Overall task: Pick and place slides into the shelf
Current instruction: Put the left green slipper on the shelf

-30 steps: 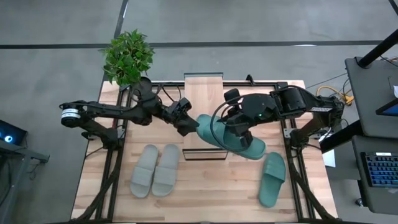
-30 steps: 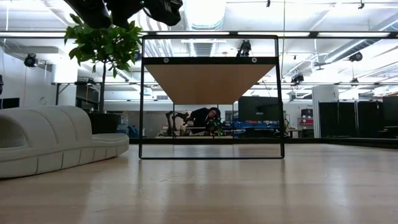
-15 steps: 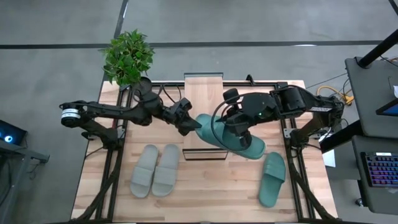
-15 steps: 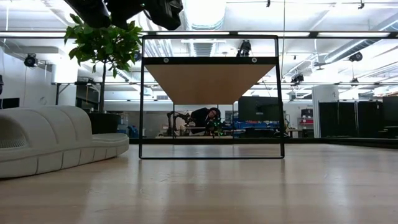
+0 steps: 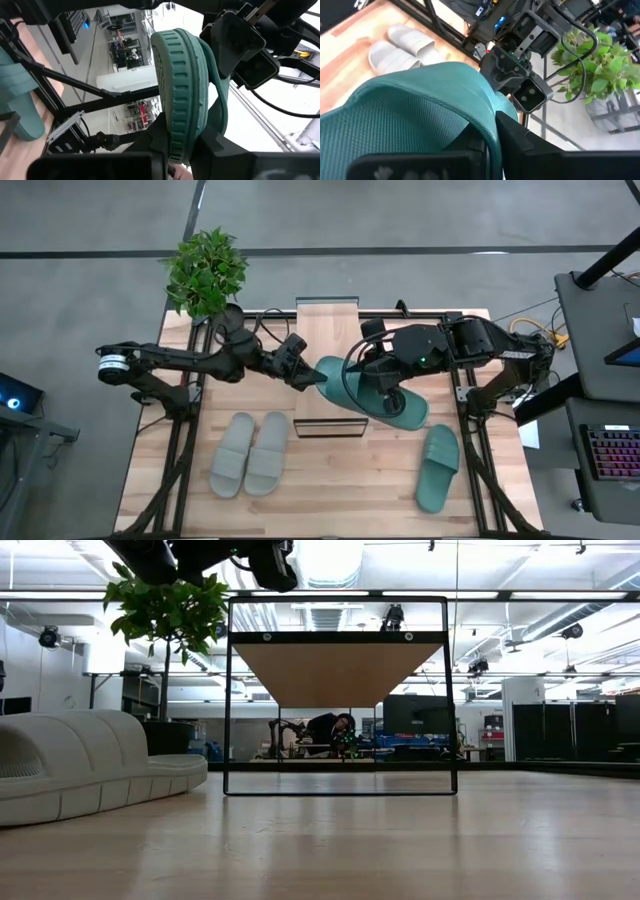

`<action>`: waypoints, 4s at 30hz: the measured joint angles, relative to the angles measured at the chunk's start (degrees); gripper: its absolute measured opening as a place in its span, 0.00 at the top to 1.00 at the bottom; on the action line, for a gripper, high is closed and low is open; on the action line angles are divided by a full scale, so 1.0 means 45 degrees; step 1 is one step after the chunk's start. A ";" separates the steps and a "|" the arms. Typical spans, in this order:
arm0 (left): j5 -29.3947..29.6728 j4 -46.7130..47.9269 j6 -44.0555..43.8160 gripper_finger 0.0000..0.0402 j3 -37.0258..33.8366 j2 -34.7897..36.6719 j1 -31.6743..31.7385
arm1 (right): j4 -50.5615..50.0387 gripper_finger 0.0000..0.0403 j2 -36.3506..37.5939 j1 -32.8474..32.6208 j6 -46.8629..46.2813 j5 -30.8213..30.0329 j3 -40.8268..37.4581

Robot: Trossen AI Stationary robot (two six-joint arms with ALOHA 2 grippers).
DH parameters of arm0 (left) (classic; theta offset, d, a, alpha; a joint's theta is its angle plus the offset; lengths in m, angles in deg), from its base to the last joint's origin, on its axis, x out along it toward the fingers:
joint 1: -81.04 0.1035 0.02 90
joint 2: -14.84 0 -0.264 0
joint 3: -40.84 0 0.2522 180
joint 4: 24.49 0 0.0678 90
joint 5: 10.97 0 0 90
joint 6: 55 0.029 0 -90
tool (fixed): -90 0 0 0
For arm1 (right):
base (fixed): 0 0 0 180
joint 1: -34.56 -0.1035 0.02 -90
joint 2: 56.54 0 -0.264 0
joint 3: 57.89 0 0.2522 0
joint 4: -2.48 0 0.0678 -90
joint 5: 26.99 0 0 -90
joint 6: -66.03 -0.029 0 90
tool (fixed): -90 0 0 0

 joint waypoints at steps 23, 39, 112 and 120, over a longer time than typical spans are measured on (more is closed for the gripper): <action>0.0877 0.0436 0.0459 0.94 -0.1507 0.0940 0.0524 | -0.2153 0.75 0.0432 -0.0003 -0.3573 -0.5903 0.2830; 0.5555 0.7409 0.2646 0.95 -0.1696 0.5587 -0.0172 | -0.2323 0.83 0.1322 0.0002 -0.4260 -0.5946 0.2884; 0.8771 1.2152 -0.2373 0.92 -0.2758 0.4760 -0.4819 | -0.2964 0.85 0.1330 0.0002 -0.4974 -0.5914 0.2856; 0.7297 1.2286 -0.2702 0.65 -0.2763 0.4755 -0.4824 | -0.2962 0.84 0.1329 0.0002 -0.4920 -0.5914 0.2851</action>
